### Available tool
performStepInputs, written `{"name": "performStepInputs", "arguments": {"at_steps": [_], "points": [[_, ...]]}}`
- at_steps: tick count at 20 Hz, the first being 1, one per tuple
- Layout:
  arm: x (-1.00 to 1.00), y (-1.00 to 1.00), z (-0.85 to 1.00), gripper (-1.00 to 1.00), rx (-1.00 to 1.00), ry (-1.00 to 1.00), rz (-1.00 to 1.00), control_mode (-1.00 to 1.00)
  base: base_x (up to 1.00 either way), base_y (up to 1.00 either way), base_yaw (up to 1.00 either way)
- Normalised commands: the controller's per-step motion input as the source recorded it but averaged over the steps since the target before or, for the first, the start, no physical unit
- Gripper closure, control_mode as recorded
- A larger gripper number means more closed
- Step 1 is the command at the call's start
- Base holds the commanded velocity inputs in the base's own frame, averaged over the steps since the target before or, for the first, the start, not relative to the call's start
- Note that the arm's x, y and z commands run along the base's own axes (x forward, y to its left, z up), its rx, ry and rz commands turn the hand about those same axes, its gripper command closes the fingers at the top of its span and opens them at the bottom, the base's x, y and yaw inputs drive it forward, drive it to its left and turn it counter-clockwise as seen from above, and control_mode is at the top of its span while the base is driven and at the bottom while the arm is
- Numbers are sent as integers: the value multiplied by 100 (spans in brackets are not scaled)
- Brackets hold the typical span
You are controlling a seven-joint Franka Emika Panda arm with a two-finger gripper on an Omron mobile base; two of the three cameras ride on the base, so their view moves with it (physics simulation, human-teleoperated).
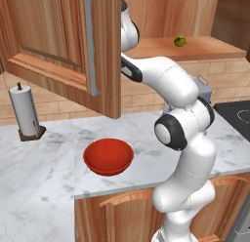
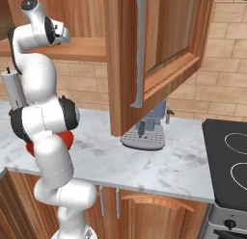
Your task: Open the cabinet. Pick the banana and pear from the cabinet and place them into the bowl. Then close the cabinet.
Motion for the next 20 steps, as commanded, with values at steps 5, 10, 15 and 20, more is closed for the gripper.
{"name": "performStepInputs", "arguments": {"at_steps": [5, 10, 15, 20], "points": [[-66, -4, 0, 100, 0, -14, 12, -100, 0, 0, 0], [-76, -16, 0, 100, 0, -1, 17, -100, 0, 0, 0], [-74, -25, 0, 100, 1, 0, 15, -100, 0, 0, 0], [-71, -24, 0, 100, 0, 2, 17, -100, 0, 0, 0]]}}
